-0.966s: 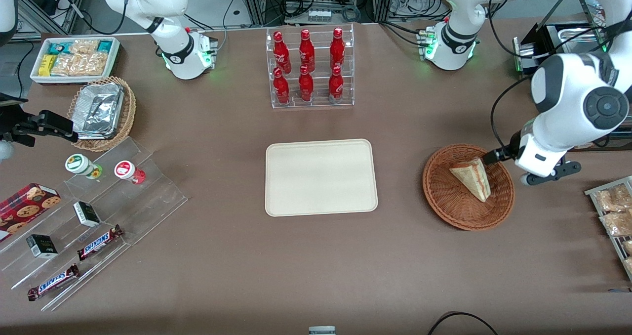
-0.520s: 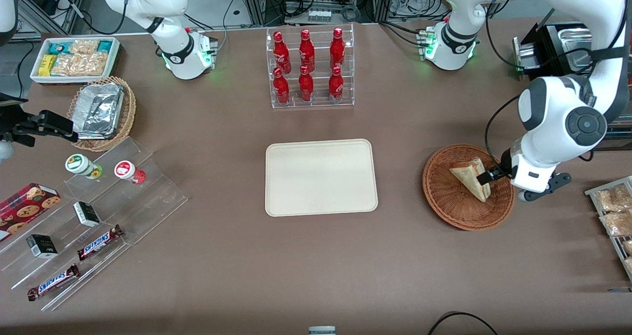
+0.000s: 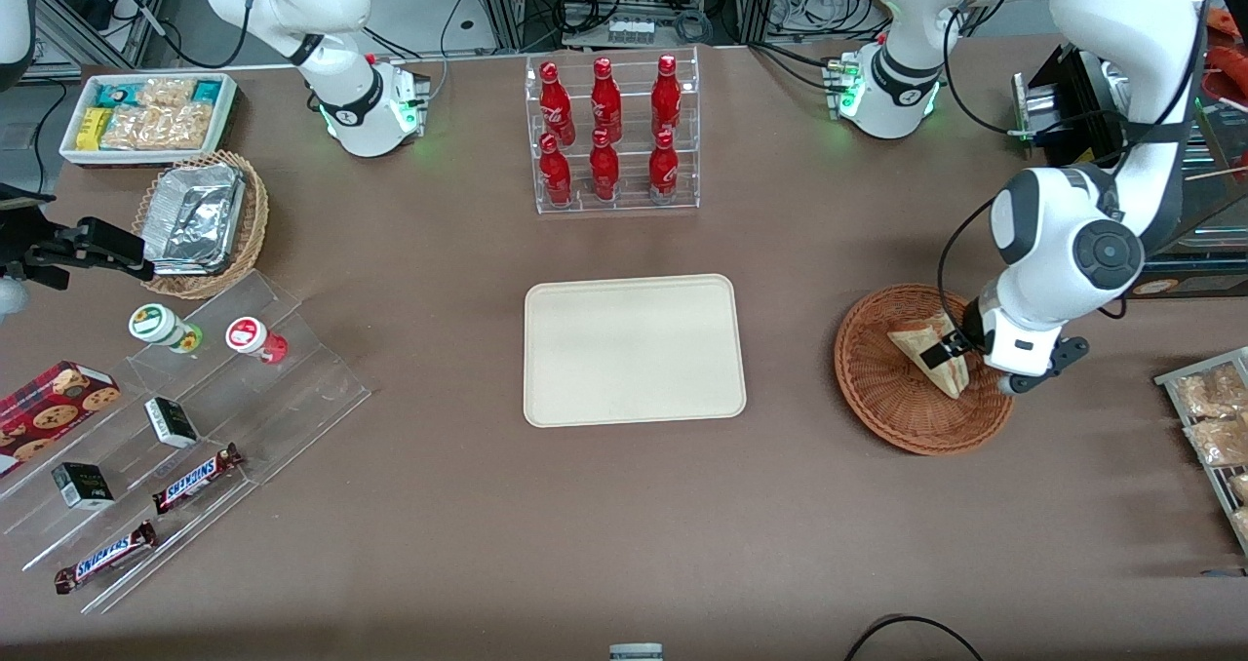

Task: Place sandwich from basket to tray
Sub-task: 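Lower the left gripper and close it on the wrapped sandwich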

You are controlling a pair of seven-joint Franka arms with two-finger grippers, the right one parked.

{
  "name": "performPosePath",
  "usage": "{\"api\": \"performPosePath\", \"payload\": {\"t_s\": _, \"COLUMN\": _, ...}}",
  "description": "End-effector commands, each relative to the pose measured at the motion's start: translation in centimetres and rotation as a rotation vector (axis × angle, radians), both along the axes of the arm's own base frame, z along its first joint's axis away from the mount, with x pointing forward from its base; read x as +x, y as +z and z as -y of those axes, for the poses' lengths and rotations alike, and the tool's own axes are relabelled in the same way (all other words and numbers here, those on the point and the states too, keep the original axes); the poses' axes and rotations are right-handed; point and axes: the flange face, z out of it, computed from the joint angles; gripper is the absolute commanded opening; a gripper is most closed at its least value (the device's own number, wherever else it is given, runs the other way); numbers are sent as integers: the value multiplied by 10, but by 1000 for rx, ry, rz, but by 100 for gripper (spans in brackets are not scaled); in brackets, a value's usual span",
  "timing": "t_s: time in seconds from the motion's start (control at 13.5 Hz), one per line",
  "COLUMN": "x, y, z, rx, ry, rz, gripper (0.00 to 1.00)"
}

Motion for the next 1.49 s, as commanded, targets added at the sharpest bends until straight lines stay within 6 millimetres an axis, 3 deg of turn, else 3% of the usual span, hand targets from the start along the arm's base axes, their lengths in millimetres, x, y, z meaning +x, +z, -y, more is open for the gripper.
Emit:
{"api": "performPosePath", "payload": {"t_s": 0.0, "x": -11, "y": -2, "z": -1, "rx": -6, "ry": 37, "rz": 3, "gripper": 100}}
{"api": "performPosePath", "payload": {"t_s": 0.52, "x": -17, "y": -13, "z": 1, "rx": -3, "ry": 74, "rz": -9, "gripper": 100}}
{"api": "performPosePath", "payload": {"t_s": 0.82, "x": -18, "y": -20, "z": 1, "rx": -3, "ry": 108, "rz": -3, "gripper": 86}}
{"api": "performPosePath", "payload": {"t_s": 0.89, "x": -18, "y": -23, "z": 1, "rx": -4, "ry": 126, "rz": -2, "gripper": 76}}
{"api": "performPosePath", "payload": {"t_s": 1.11, "x": -20, "y": -27, "z": 0, "rx": -1, "ry": 148, "rz": -5, "gripper": 21}}
{"api": "performPosePath", "payload": {"t_s": 1.19, "x": -20, "y": -26, "z": 0, "rx": -1, "ry": 148, "rz": -7, "gripper": 8}}
{"api": "performPosePath", "payload": {"t_s": 1.26, "x": -20, "y": -23, "z": 0, "rx": -1, "ry": 146, "rz": -7, "gripper": 0}}
{"api": "performPosePath", "payload": {"t_s": 1.41, "x": -19, "y": -10, "z": 0, "rx": 2, "ry": 138, "rz": -18, "gripper": 0}}
